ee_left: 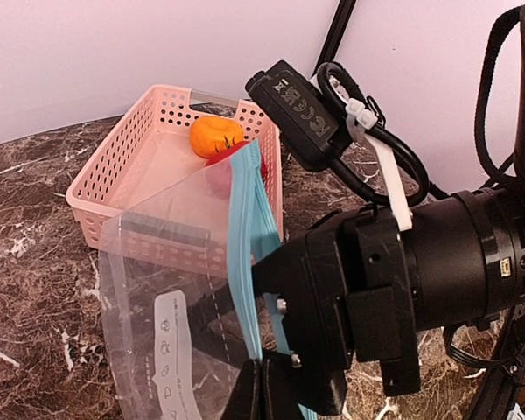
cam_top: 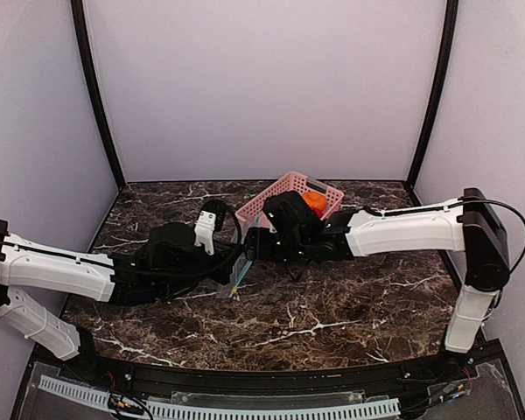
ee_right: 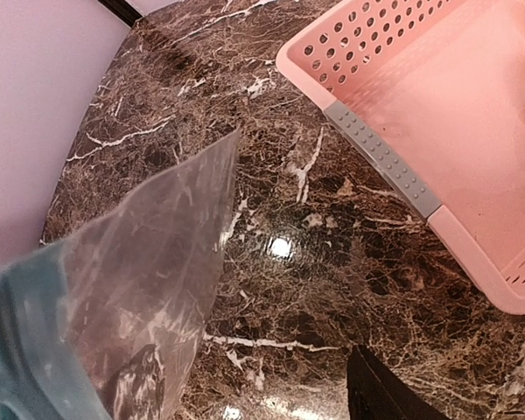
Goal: Place the food in the zip-top bag and seal the zipper
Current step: Unzip the zipper of the food storage bag at the center of the board.
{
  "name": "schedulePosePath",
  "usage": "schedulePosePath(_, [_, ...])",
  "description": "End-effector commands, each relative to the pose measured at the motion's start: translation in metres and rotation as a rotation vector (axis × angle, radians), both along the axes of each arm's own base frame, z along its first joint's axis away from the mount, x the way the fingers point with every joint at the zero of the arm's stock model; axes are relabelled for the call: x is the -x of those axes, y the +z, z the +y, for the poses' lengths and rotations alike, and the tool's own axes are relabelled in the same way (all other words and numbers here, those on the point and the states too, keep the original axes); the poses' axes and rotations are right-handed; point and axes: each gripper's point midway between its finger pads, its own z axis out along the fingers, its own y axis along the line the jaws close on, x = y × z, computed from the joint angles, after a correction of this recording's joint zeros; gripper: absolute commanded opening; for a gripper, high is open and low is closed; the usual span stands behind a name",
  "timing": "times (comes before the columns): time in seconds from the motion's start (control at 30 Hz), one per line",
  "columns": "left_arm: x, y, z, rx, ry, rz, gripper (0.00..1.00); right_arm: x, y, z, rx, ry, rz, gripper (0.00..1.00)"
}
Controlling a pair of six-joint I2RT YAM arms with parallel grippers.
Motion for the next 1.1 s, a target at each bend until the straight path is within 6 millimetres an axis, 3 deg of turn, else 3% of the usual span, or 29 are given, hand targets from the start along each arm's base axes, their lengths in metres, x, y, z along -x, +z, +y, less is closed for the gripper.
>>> schedulePosePath(0.0, [0.003,0.01,0.001,0.059,0.0,-0.004,0.01,-0.005,-0.007,-0.001,-0.011,-0.033,-0.004,0.68])
schedulePosePath(0.3, [-0.007,0.008,0.032,-0.074,0.124,-0.043,0.01,-0.008,-0.022,-0.037,0.075,-0.115,-0.01,0.4])
schedulePosePath(0.53, [-0.01,0.006,0.04,-0.142,0.15,-0.053,0.01,-0.007,-0.022,-0.046,0.084,-0.129,-0.011,0.16])
schedulePosePath(0.7, [-0.007,-0.004,0.029,-0.145,0.108,-0.012,0.01,-0.007,-0.011,-0.044,0.073,-0.122,-0.028,0.0])
schedulePosePath(0.87, [0.001,-0.006,0.006,-0.088,0.008,0.041,0.01,-0.005,-0.003,-0.039,0.065,-0.105,-0.05,0.0])
schedulePosePath(1.07, [0.008,0.0,-0.02,-0.05,-0.097,0.08,0.17,-0.001,-0.002,-0.034,0.071,-0.096,-0.059,0.0])
